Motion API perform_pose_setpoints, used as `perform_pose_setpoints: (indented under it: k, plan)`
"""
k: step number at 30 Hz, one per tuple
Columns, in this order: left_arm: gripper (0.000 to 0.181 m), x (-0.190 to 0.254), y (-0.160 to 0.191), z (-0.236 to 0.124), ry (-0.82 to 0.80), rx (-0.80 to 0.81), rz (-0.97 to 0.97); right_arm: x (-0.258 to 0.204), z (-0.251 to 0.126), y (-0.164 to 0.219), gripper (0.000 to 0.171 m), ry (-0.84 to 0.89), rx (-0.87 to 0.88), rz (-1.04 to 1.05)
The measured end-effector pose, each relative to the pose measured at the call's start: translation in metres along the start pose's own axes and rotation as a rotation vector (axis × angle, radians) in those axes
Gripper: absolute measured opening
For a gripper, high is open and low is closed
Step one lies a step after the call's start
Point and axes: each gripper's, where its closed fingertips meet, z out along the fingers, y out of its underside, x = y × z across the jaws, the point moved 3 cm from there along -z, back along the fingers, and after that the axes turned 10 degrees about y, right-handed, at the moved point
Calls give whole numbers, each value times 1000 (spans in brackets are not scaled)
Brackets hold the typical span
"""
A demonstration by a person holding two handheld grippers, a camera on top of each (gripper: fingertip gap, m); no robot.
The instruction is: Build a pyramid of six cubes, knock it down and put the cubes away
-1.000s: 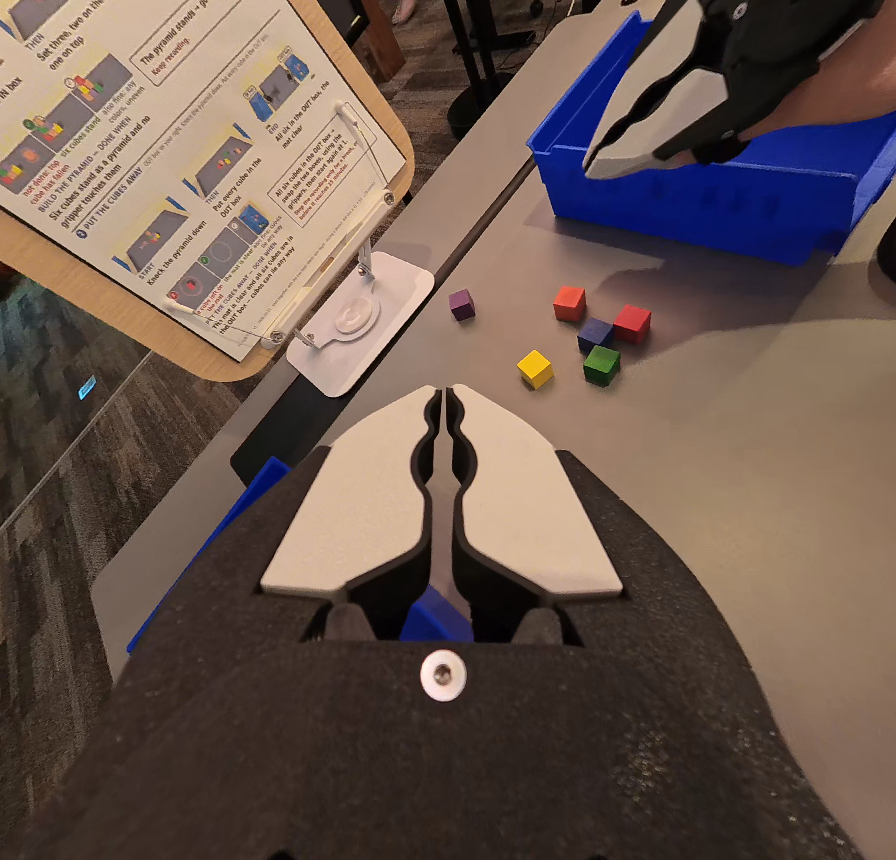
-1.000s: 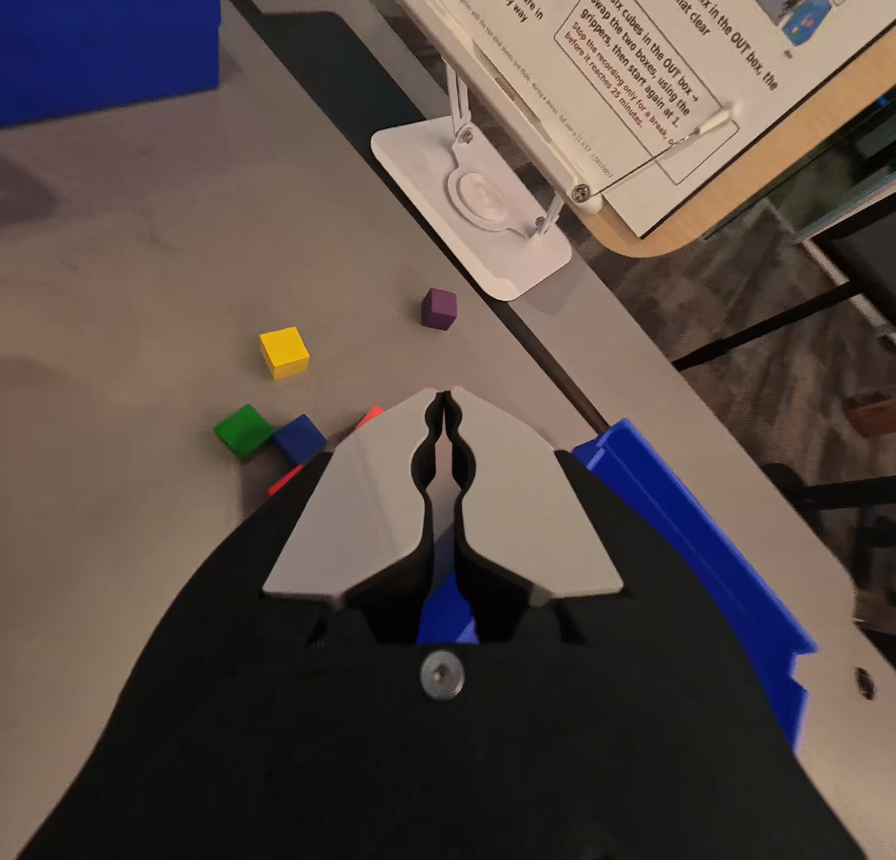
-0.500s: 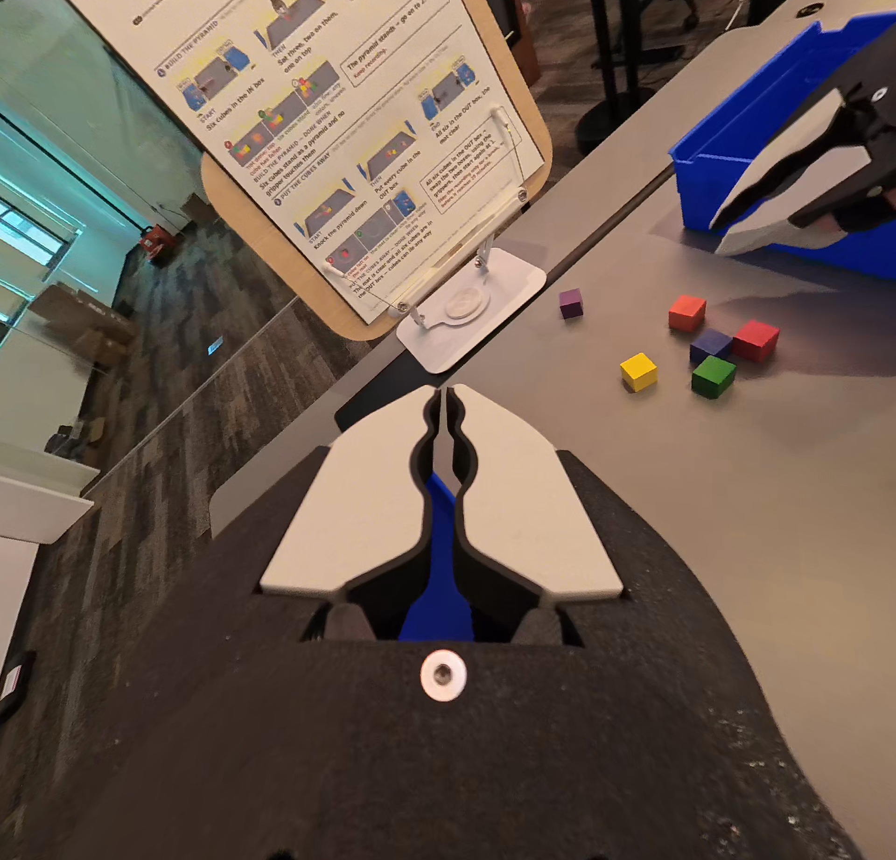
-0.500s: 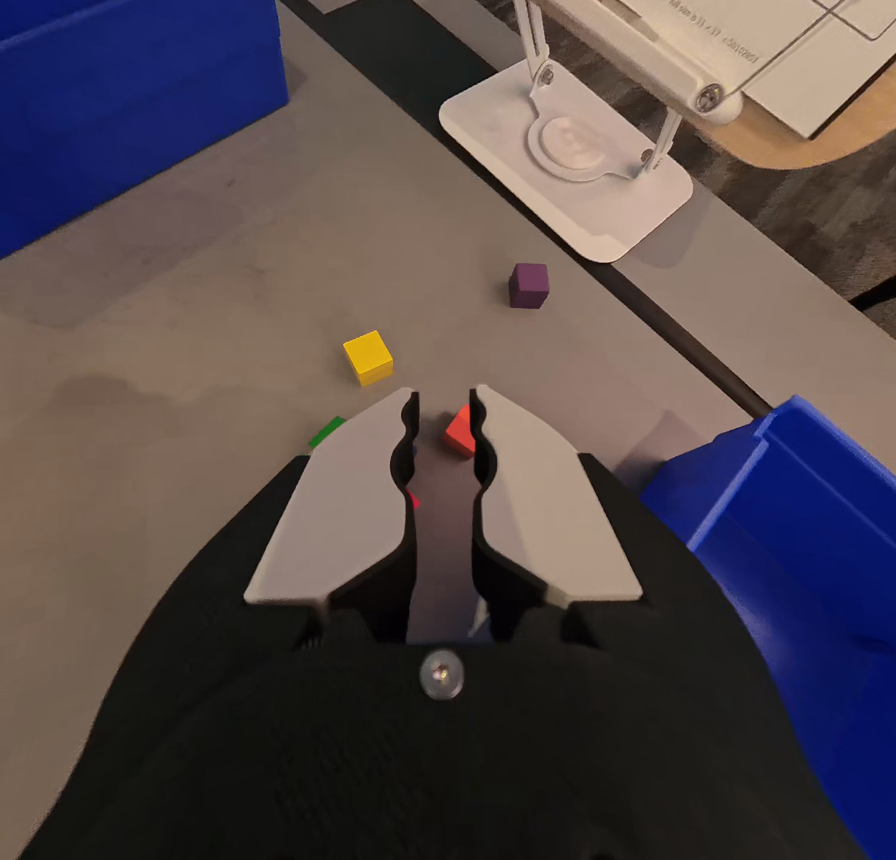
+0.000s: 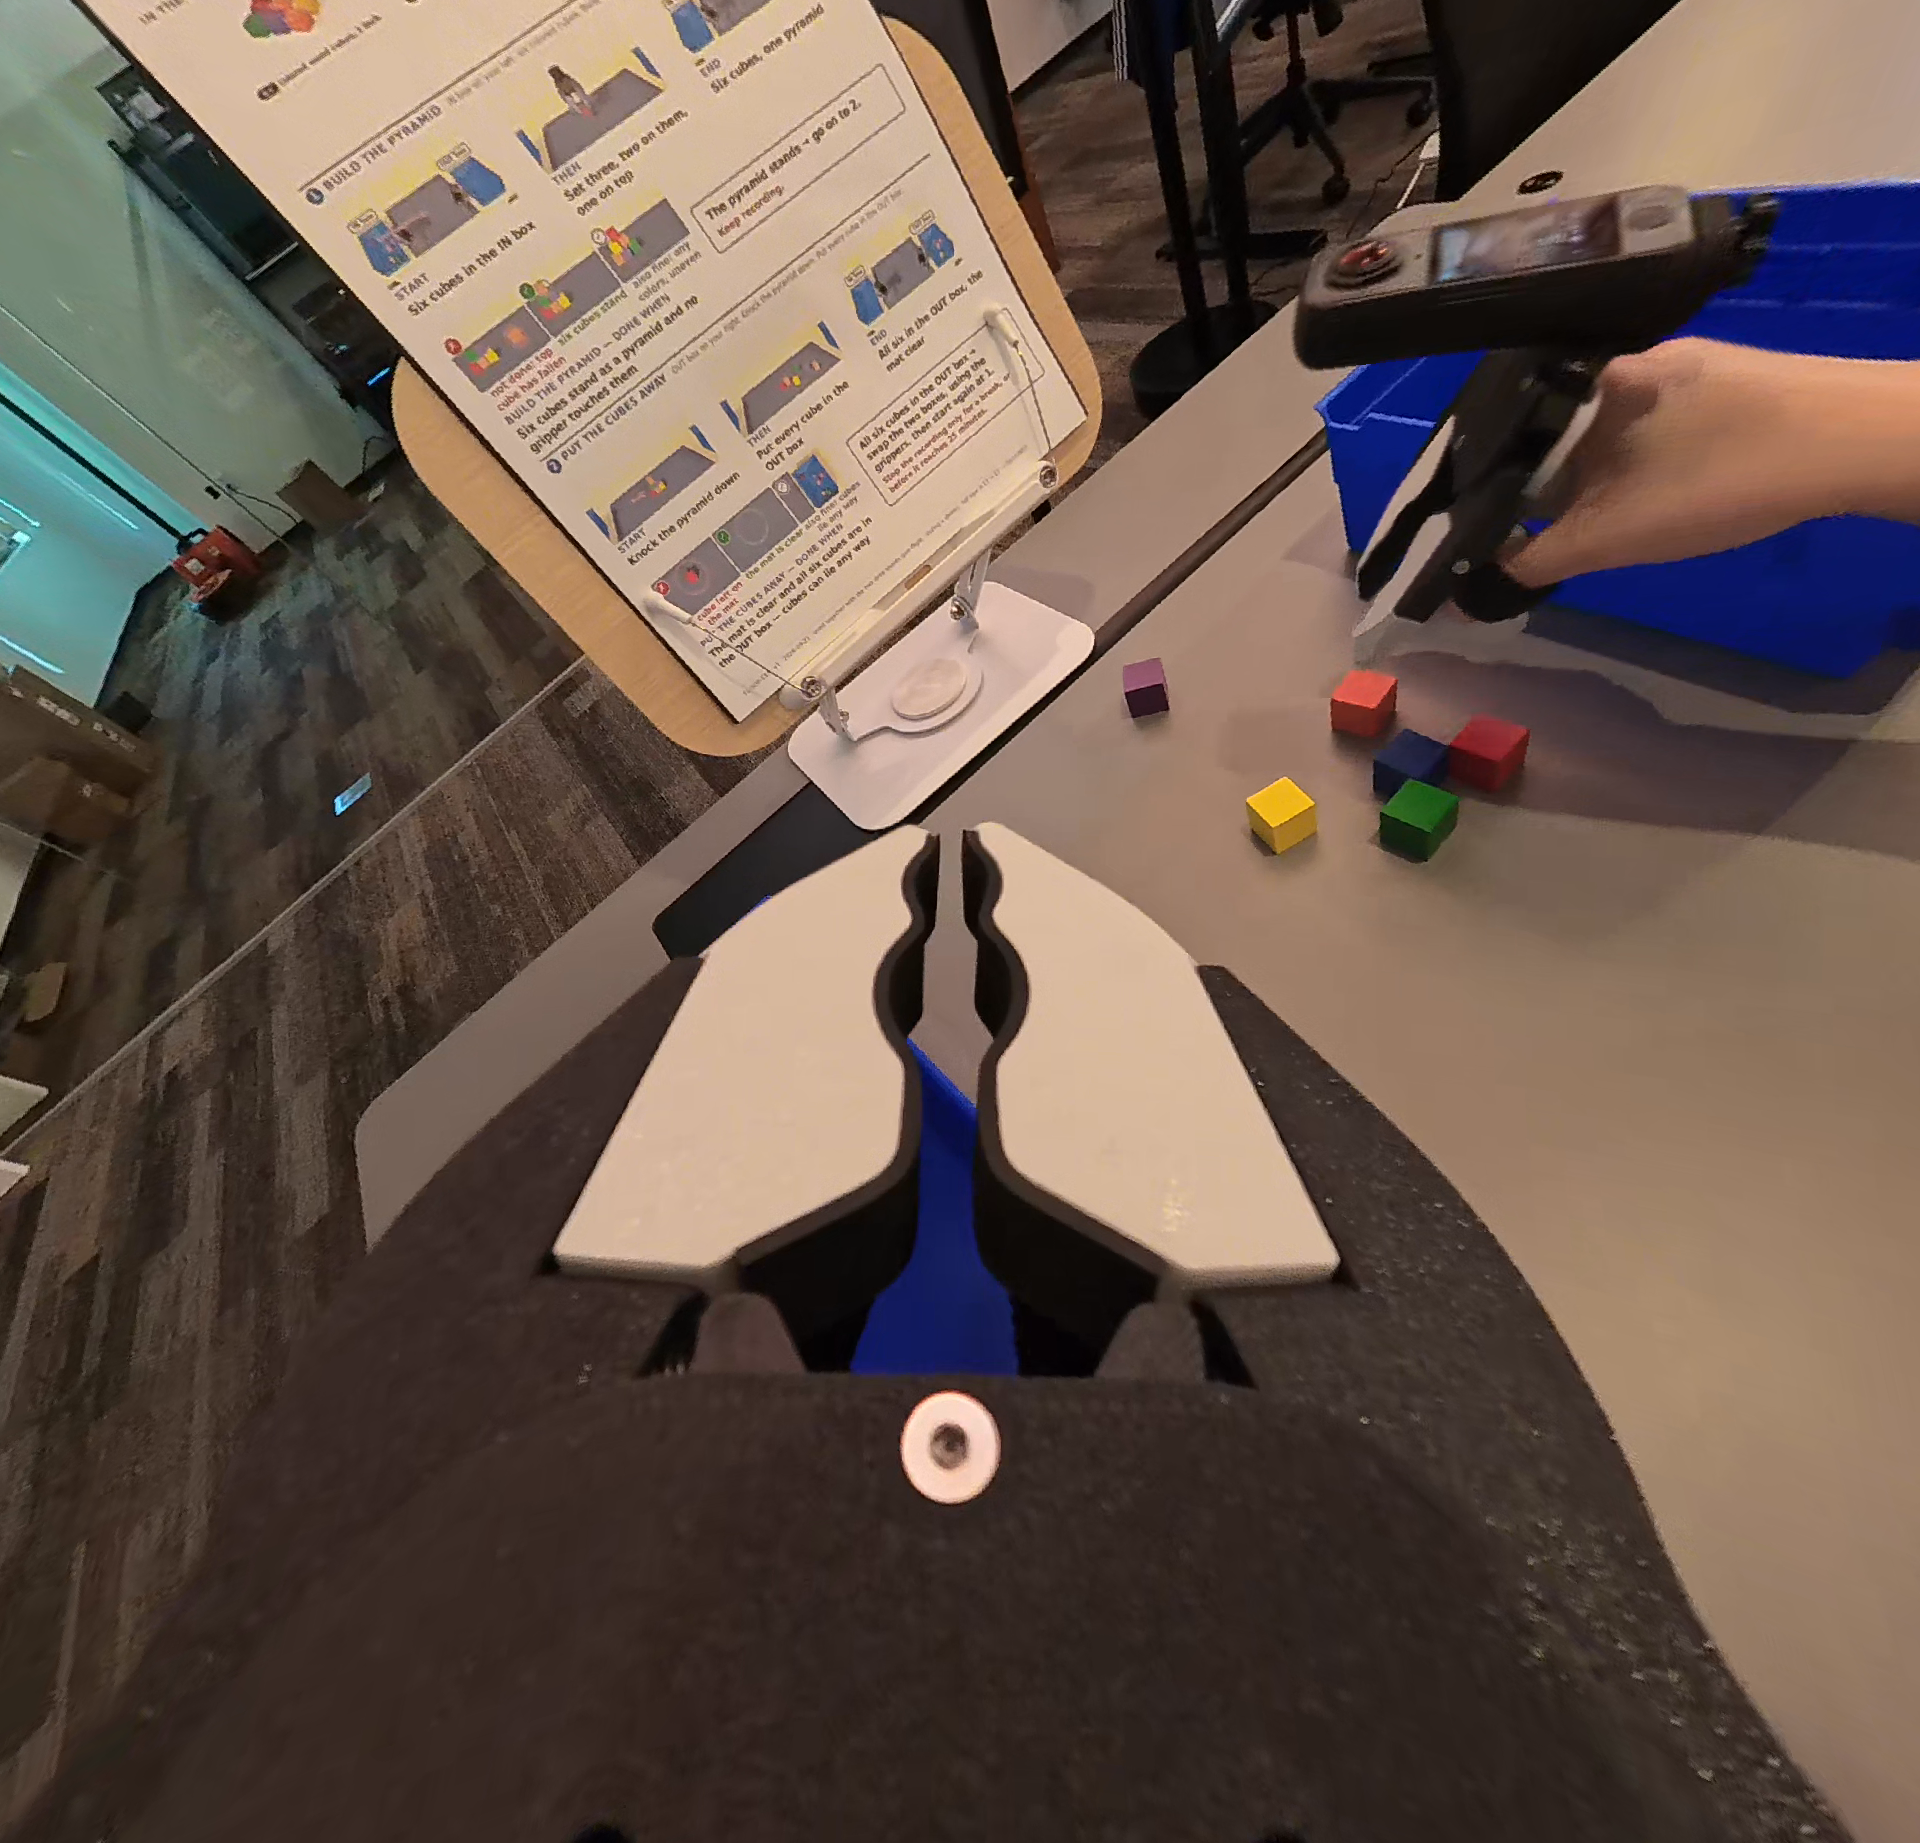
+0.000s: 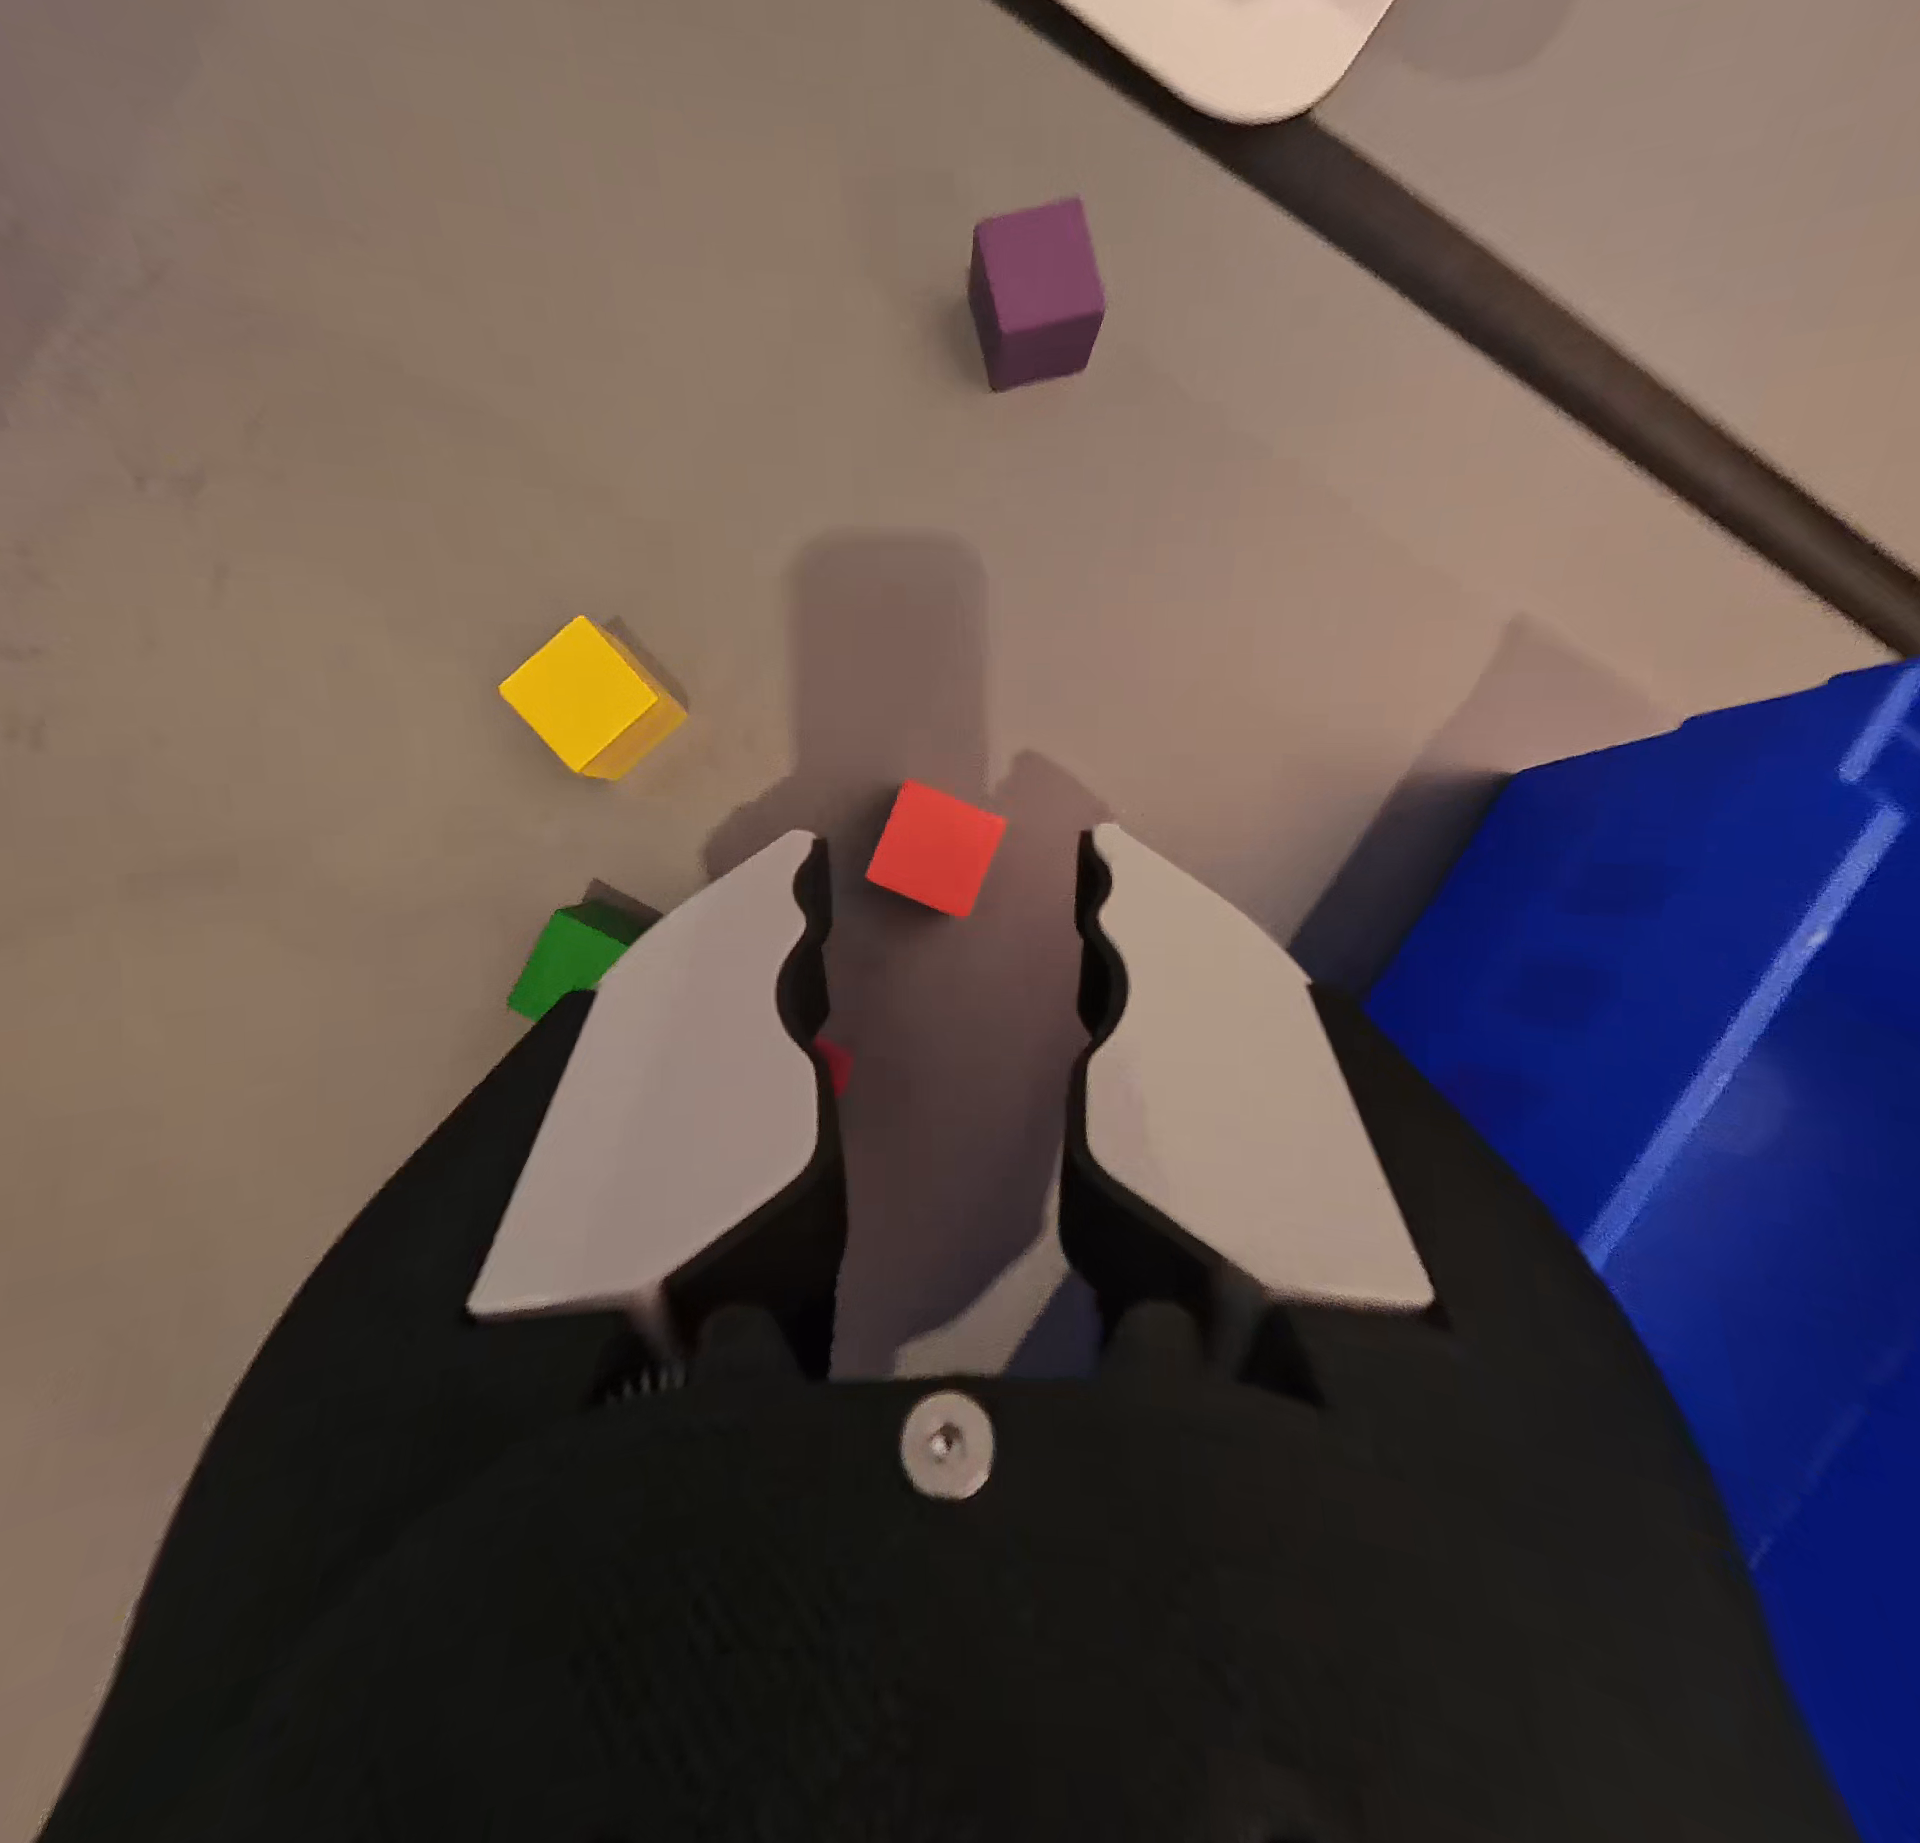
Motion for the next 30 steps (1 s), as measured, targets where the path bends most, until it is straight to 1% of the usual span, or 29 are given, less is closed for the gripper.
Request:
perform_pose_setpoints:
  k: [6,12,15,19,23,24,26,28,30]
  plan:
    - [6,-1,1,-6,37,29,-20,9,11,7,54,6,-107,91]
    - [6,-2,3,-6,45,22,-18,-3,21,11,57,-30,-136,146]
    - [6,-2,3,-6,49,25,-18,-7,27,10,58,33,-144,108]
    - [6,-3,4,-5,45,15,-20,-4,40,15,60,115,-201,77]
    - [6,-3,6,-3,49,5,-19,-5,52,22,60,150,-253,57]
    - [6,-3,6,-3,49,3,-19,-7,53,20,54,129,-238,69]
    - [6,-3,7,-3,48,0,-20,-7,54,20,51,135,-247,63]
    - [6,-3,7,-2,48,-4,-20,-11,54,20,37,100,-257,60]
    - [6,-3,8,-2,48,-9,-19,-13,53,21,32,84,-271,57]
